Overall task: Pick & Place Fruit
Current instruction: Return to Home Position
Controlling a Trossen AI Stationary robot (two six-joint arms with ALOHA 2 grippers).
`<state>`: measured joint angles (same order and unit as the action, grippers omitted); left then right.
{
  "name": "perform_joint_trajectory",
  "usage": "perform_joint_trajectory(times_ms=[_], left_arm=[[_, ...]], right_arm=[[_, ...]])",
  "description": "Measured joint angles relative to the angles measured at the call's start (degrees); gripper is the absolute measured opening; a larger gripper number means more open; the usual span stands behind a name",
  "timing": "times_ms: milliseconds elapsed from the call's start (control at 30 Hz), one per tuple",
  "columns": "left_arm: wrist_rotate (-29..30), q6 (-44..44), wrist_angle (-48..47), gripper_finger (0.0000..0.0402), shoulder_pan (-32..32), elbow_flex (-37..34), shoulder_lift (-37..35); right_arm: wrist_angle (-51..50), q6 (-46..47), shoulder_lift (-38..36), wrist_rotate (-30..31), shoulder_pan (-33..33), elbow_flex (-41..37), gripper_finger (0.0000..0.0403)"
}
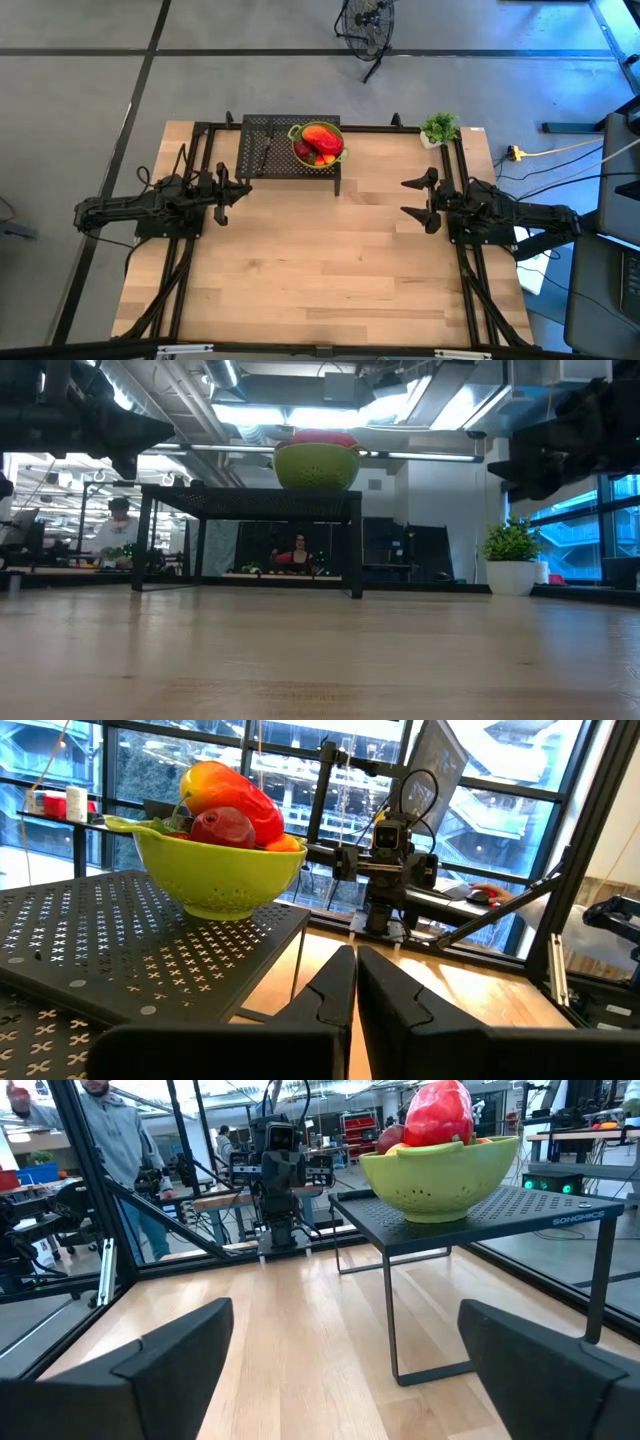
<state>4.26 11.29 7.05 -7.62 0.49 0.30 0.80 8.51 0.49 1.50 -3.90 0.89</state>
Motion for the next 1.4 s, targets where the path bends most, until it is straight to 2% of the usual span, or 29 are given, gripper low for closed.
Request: perform_joint_trajectory(times_ms=[333, 1100, 1400], left_arm=[[0.01, 0.0, 0.0, 0.0006, 0.0, 0.0, -0.01], [0.01, 0.0, 0.0, 0.0012, 0.0, 0.0, -0.01], [0.0, 0.0, 0.01, 0.0011, 0.0, 0.0, -0.01]], right_arm=[[-0.02, 0.0, 0.02, 0.0, 0.0, 0.04, 0.0395], [-0.02, 0.0, 0.02, 0.0, 0.0, 0.04, 0.0363], [-0.02, 0.0, 0.02, 0.0, 0.0, 0.04, 0.0373]])
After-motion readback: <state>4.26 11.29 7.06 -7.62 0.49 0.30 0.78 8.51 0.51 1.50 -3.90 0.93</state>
